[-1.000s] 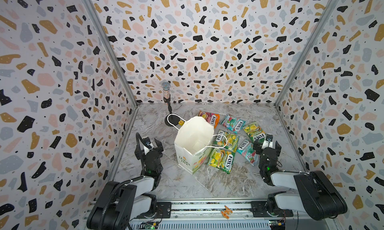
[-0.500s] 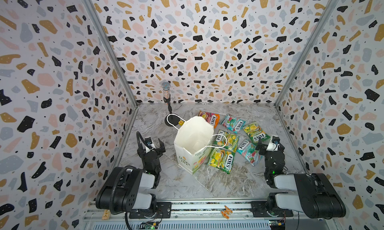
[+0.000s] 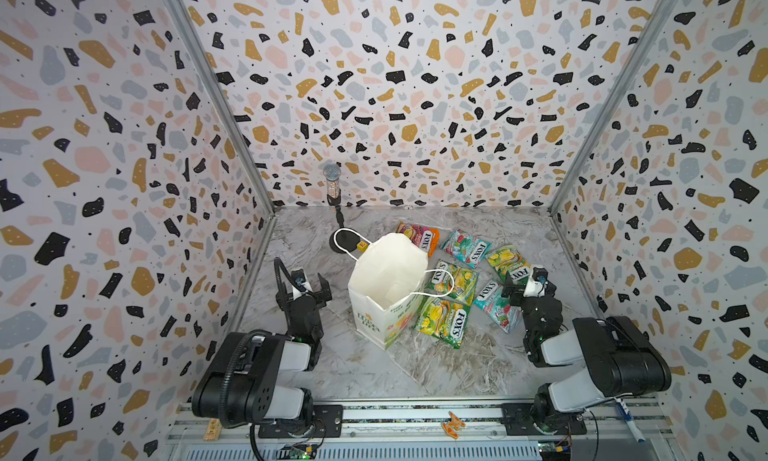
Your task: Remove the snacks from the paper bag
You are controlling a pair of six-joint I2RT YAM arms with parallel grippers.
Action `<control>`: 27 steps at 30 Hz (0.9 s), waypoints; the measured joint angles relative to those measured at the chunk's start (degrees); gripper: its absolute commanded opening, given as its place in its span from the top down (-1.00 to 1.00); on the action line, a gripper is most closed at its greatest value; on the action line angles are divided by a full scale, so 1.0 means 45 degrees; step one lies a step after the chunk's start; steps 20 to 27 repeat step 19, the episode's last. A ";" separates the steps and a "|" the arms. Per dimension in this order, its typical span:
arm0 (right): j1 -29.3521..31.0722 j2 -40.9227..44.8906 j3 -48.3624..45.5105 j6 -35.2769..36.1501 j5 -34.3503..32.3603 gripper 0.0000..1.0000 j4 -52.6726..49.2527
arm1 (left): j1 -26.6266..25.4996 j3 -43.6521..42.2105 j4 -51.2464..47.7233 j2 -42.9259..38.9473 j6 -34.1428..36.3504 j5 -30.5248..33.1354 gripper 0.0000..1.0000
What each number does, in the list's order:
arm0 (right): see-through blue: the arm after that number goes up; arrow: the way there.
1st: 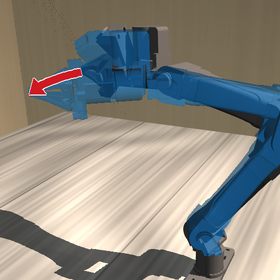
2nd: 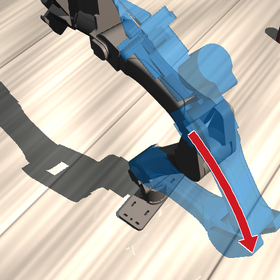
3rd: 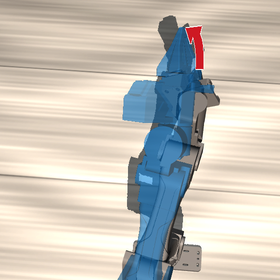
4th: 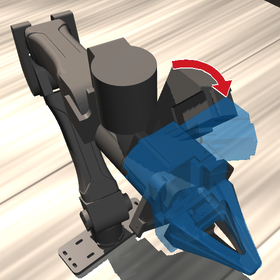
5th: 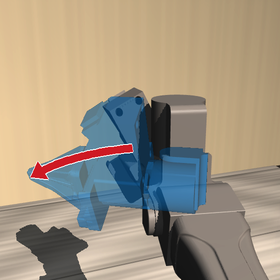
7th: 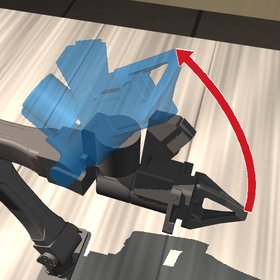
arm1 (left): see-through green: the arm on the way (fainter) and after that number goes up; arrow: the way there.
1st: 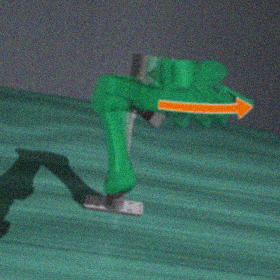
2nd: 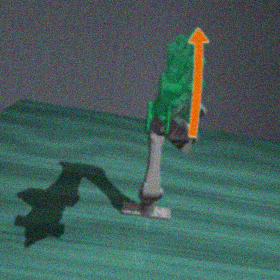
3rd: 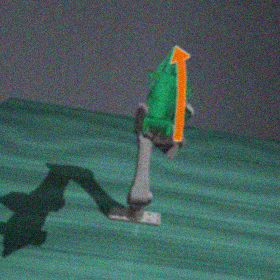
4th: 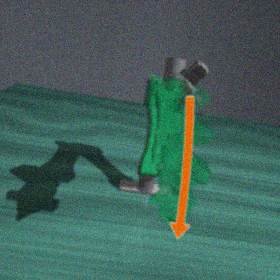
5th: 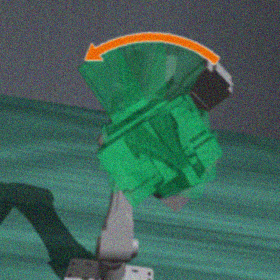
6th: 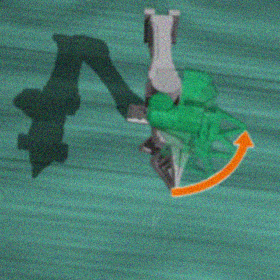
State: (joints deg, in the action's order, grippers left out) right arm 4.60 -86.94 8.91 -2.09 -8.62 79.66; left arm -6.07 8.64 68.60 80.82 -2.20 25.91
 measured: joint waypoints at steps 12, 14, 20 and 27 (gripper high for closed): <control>0.0102 0.0000 0.0000 0.0068 -0.0136 -0.98 -0.0189 | 0.0000 0.0000 -0.0204 0.0000 -0.0005 0.0024 -1.00; 0.0102 0.0000 0.0000 0.0078 -0.0175 -0.98 -0.0194 | 0.0000 0.0000 -0.0228 0.0000 -0.0005 0.0024 -1.00; 0.0102 0.0000 0.0000 0.0102 -0.0180 -0.98 -0.0267 | 0.0000 0.0000 -0.0253 0.0000 -0.0010 0.0024 -1.00; 0.0102 0.0000 0.0000 0.0102 -0.0180 -0.98 -0.0267 | 0.0000 0.0000 -0.0253 0.0000 -0.0010 0.0024 -1.00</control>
